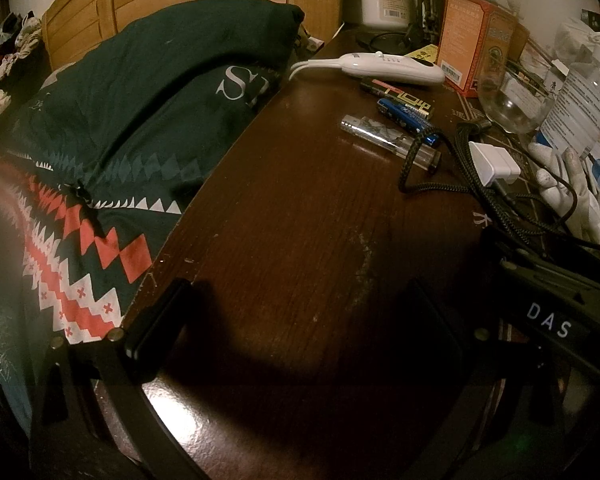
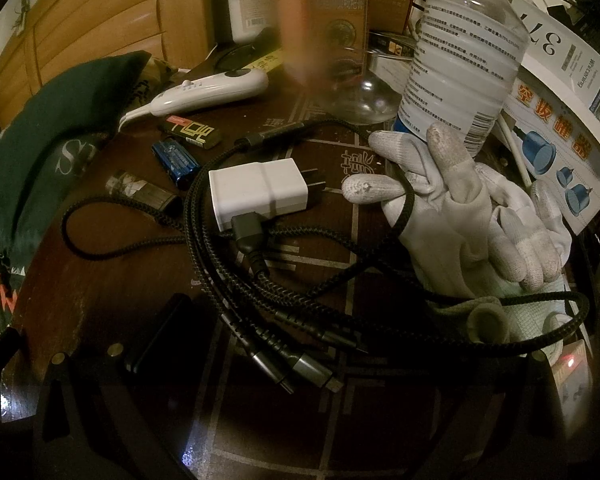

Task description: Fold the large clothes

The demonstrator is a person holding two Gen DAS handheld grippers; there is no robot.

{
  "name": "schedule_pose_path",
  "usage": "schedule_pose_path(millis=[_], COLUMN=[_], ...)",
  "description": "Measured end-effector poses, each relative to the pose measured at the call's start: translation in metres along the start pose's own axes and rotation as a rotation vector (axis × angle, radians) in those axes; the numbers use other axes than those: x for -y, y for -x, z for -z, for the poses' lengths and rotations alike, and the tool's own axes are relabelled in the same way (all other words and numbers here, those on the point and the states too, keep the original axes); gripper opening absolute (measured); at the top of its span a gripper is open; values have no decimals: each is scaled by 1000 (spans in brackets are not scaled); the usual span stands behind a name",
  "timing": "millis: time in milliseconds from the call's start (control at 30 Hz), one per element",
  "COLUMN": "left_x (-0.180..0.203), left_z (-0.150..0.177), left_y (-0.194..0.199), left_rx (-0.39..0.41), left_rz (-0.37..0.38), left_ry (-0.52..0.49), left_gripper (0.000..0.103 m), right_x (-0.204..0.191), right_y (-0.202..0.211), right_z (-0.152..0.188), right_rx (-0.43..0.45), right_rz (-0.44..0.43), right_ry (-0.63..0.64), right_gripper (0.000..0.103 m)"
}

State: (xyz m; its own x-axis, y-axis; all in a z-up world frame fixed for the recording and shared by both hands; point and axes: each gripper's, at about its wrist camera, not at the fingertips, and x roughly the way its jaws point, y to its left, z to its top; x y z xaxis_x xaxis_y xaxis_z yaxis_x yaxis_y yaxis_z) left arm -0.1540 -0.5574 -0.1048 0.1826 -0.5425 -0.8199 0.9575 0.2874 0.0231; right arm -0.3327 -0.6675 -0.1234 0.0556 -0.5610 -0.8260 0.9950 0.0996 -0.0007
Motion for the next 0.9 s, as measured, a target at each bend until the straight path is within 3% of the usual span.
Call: schedule_pose_path(millis=[900], left_x=[0], left_z=[1], left_y=[1], left_rx=[2], left_rz=[8], left_ry=[1], left_gripper=[103], right_x=[0], right_y=[0], right_z=[0], right_rx=[0], right_rz=[-1], right_ry=[2], right_gripper=[103])
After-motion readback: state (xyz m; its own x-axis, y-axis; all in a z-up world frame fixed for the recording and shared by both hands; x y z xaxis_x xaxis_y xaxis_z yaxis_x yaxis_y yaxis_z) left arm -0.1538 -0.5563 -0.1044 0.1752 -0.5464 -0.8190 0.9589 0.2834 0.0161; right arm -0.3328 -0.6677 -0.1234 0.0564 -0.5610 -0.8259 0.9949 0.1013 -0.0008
